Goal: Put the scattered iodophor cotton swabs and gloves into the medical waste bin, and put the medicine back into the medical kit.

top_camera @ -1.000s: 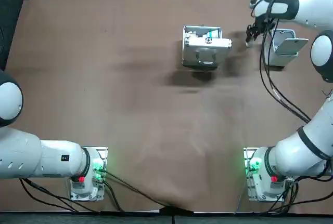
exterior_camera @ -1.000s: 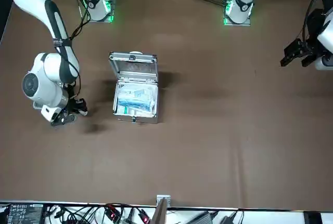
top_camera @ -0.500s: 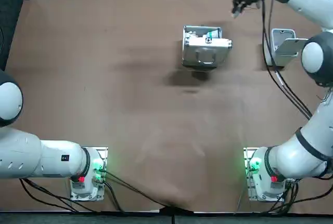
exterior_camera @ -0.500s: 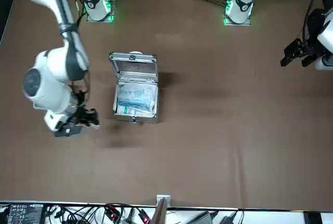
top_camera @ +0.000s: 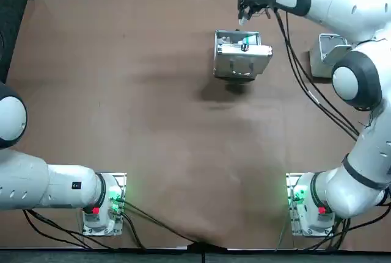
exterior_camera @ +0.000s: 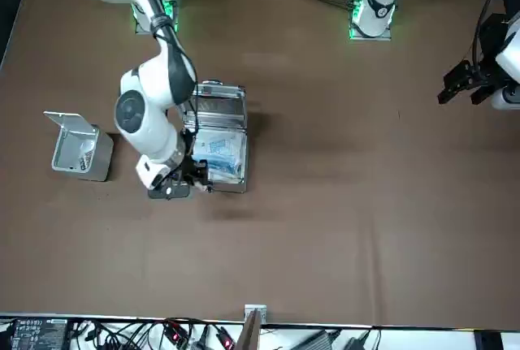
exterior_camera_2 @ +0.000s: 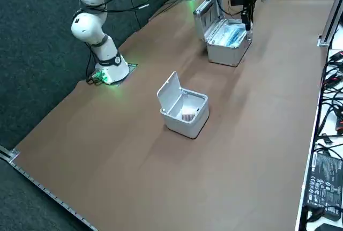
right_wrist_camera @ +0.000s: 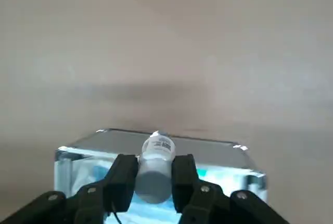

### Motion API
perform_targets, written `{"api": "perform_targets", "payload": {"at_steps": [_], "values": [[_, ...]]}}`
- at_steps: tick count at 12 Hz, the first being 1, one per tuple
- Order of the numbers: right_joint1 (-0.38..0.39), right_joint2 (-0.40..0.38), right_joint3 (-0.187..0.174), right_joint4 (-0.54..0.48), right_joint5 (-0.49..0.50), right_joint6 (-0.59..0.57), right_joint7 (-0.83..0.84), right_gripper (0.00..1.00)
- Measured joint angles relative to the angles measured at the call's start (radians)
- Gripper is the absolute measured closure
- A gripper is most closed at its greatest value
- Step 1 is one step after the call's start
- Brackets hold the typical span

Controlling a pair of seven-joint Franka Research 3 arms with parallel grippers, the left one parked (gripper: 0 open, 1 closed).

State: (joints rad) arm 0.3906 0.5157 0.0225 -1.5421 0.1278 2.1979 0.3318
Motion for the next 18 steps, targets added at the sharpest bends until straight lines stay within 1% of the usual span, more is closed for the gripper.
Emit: {"api": "perform_targets", "payload": {"at_steps": [2, 5, 11, 16, 18], "values": [[0.046, 0.011, -0.001, 0.002, 0.000, -0.002, 0.056, 0.60], [0.070, 0.026, -0.001, 0.002, -0.013, -0.003, 0.116, 0.60], [0.089, 0.035, -0.007, 0.004, -0.025, -0.018, 0.194, 0.60], [0.097, 0.045, -0.011, 0.004, -0.029, -0.096, 0.222, 0.60], [0.097, 0.045, -0.012, 0.004, -0.030, -0.104, 0.241, 0.60]]}}
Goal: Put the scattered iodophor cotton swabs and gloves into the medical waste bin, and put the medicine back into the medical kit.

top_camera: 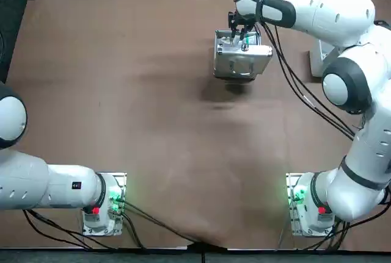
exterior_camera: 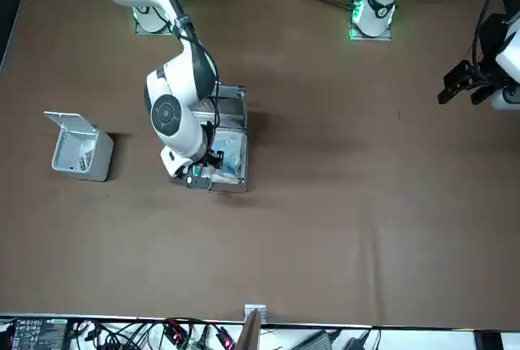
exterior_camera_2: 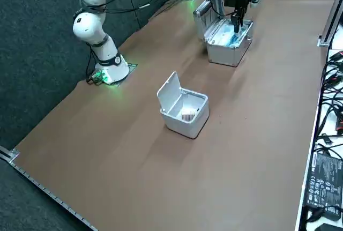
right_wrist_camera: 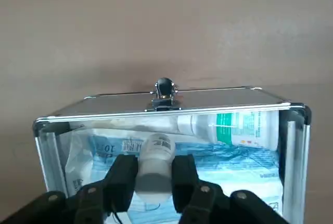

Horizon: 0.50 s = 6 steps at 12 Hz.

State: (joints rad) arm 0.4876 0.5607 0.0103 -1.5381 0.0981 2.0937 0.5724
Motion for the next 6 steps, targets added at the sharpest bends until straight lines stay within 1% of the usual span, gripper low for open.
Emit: {"api": "perform_targets", "payload": {"at_steps": [1, 3, 6], "values": [[0.001, 0.002, 0.000, 0.000, -0.005, 0.002, 0.007, 0.60], [0.004, 0.021, 0.000, 0.000, -0.025, 0.050, 0.031, 0.60], [0.004, 0.044, -0.006, 0.000, -0.027, 0.072, 0.036, 0.60]]}}
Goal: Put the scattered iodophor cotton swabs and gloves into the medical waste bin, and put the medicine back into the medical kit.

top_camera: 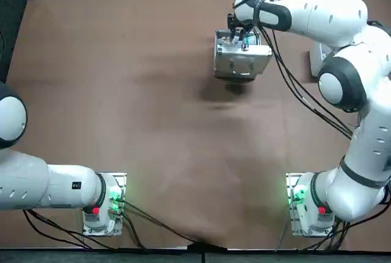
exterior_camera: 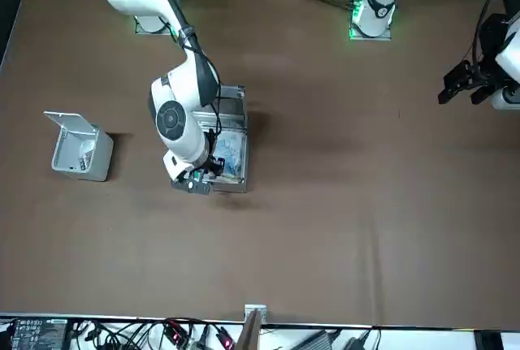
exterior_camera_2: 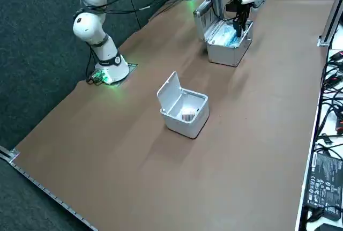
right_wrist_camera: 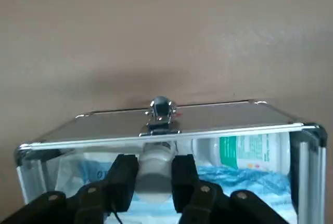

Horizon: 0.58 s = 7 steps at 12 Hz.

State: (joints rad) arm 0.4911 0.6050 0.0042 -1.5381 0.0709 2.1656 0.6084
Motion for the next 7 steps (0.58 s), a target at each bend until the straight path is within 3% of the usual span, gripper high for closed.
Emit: {"api": "perform_targets", "payload": {"at_steps": [1, 2, 7], "values": [[0.000, 0.006, -0.002, 0.000, 0.000, 0.009, 0.000, 0.60], [0.000, 0.008, -0.003, 0.000, 0.000, 0.015, 0.000, 0.54], [0.000, 0.002, -0.004, 0.016, -0.031, 0.017, 0.000, 0.01]]}}
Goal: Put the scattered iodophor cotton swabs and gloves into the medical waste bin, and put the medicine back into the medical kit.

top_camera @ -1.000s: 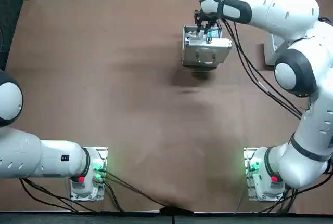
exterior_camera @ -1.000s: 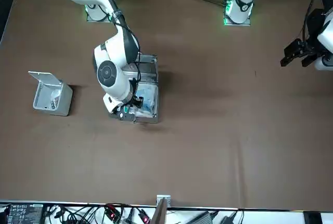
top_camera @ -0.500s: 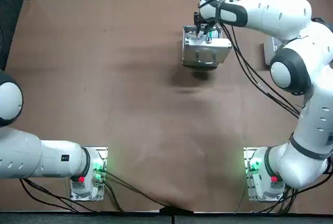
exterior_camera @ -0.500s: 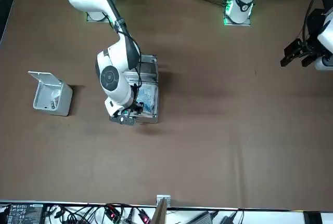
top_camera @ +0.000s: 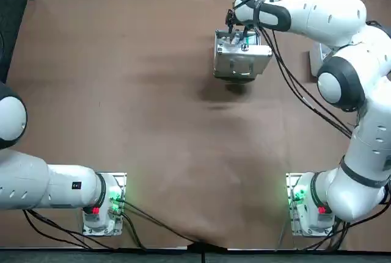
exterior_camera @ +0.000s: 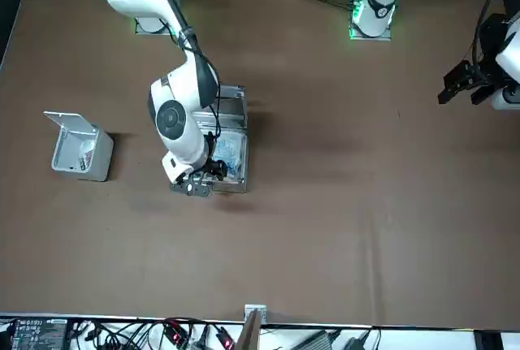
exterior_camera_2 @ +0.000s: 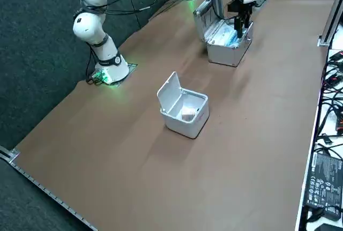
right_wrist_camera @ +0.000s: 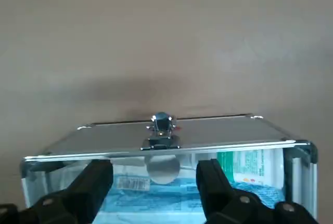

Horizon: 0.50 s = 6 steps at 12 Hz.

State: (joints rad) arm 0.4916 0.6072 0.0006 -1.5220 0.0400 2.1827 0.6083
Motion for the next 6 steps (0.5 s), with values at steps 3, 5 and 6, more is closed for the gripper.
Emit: {"api": "perform_targets", "payload": {"at_steps": [3, 5, 6], "values": [[0.000, -0.031, 0.000, 0.013, -0.001, -0.042, 0.000, 0.00], [-0.002, -0.070, -0.001, 0.018, -0.001, -0.081, 0.000, 0.00], [-0.007, -0.095, -0.003, 0.020, -0.001, -0.097, 0.000, 0.00]]}}
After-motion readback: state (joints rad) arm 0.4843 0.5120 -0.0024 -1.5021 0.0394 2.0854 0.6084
